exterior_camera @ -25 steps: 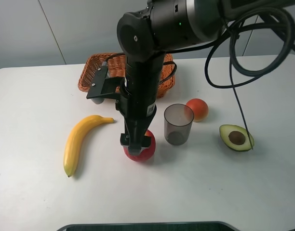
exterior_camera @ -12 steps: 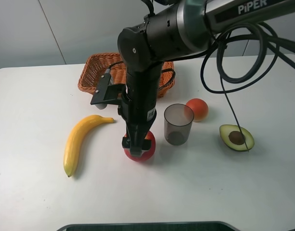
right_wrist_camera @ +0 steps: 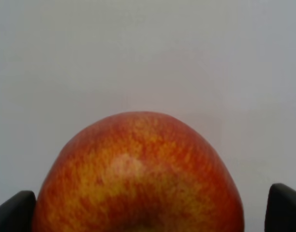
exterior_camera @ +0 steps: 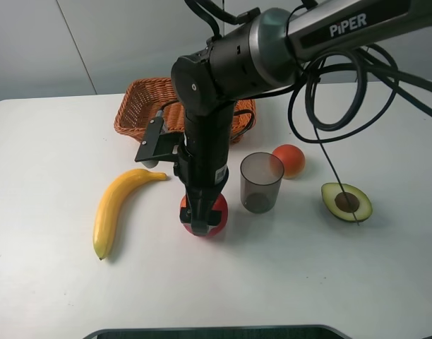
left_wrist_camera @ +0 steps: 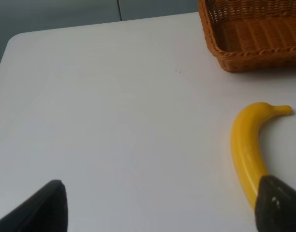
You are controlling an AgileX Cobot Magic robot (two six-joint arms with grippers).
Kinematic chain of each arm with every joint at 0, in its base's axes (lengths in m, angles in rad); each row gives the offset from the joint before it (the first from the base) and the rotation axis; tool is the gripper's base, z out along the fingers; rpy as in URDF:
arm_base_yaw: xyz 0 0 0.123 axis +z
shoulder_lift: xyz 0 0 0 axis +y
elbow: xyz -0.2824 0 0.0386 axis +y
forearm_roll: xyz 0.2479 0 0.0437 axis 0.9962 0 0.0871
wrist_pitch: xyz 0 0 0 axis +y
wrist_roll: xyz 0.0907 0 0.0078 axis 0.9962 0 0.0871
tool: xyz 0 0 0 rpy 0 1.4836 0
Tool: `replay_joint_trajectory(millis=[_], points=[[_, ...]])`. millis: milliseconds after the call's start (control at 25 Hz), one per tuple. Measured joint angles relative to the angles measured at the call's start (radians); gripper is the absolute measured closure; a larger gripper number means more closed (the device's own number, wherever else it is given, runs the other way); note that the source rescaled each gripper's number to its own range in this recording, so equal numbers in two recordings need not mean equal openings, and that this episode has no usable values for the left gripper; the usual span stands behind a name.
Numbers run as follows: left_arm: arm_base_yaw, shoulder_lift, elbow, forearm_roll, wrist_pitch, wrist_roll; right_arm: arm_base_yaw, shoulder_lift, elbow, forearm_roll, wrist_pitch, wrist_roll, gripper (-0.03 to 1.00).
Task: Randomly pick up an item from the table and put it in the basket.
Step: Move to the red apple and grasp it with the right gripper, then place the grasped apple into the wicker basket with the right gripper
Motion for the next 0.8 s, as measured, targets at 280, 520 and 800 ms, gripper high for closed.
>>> replay_joint_trajectory(millis=[280, 520, 800], points=[[0.000, 0.000, 0.000, 0.000, 0.000, 0.000, 0.000, 0.001, 0.000, 0.000, 0.000, 0.000, 0.97], [0.000, 0.000, 0.000, 0.000, 0.000, 0.000, 0.000, 0.001, 0.000, 0.002, 0.000, 0.000, 0.97], [0.000, 0.000, 0.000, 0.000, 0.000, 0.000, -0.002, 0.001, 0.000, 0.008, 0.000, 0.000, 0.97]])
